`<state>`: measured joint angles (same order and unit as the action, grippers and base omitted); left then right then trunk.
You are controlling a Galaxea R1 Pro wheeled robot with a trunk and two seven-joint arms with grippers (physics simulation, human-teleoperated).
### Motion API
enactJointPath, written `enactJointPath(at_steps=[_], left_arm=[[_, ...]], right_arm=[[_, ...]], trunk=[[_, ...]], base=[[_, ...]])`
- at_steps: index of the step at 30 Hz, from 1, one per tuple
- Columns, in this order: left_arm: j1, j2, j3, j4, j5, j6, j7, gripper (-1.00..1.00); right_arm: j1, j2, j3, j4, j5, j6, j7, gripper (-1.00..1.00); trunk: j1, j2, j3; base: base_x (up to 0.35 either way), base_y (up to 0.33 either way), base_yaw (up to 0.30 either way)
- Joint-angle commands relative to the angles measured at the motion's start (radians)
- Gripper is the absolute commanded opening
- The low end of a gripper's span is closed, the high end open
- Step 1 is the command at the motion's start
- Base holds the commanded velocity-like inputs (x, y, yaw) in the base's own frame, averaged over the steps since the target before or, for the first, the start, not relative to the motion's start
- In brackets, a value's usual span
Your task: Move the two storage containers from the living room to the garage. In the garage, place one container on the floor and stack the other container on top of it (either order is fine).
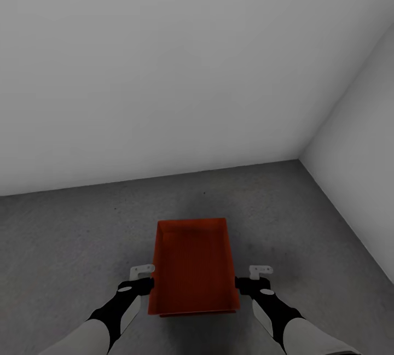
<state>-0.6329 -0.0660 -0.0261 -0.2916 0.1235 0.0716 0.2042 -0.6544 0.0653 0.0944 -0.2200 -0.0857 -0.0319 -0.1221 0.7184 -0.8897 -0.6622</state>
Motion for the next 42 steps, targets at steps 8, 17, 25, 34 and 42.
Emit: enactJointPath(at_steps=[8, 17, 25, 34, 42], left_arm=[[0.0, 0.0, -0.003, -0.002, 0.01, 0.005, 0.004, 1.0], [0.0, 0.0, -0.003, -0.002, 0.01, 0.005, 0.005, 1.0], [0.0, 0.0, -0.003, -0.001, 0.01, 0.005, 0.005, 1.0], [0.0, 0.0, -0.003, -0.001, 0.01, 0.005, 0.004, 1.0], [0.0, 0.0, -0.003, -0.001, 0.01, 0.005, 0.004, 1.0]], right_arm=[[-0.001, -0.001, 0.008, 0.002, -0.009, -0.001, -0.004, 1.0], [-0.001, -0.001, 0.008, 0.002, -0.009, 0.005, 0.0, 1.0], [-0.001, -0.001, 0.008, 0.002, -0.009, 0.004, 0.001, 1.0], [-0.001, 0.0, 0.008, 0.002, -0.009, 0.002, 0.0, 1.0], [-0.001, -0.001, 0.008, 0.002, -0.009, 0.003, -0.001, 1.0]], trunk=[[-0.031, 0.056, 0.024], [-0.065, 0.119, 0.053], [-0.096, 0.175, 0.078], [-0.13, 0.238, 0.106], [-0.161, 0.294, 0.131]], base=[[0.0, 0.0, 0.0], [0.0, 0.0, 0.0], [0.0, 0.0, 0.0], [0.0, 0.0, 0.0], [0.0, 0.0, 0.0]])
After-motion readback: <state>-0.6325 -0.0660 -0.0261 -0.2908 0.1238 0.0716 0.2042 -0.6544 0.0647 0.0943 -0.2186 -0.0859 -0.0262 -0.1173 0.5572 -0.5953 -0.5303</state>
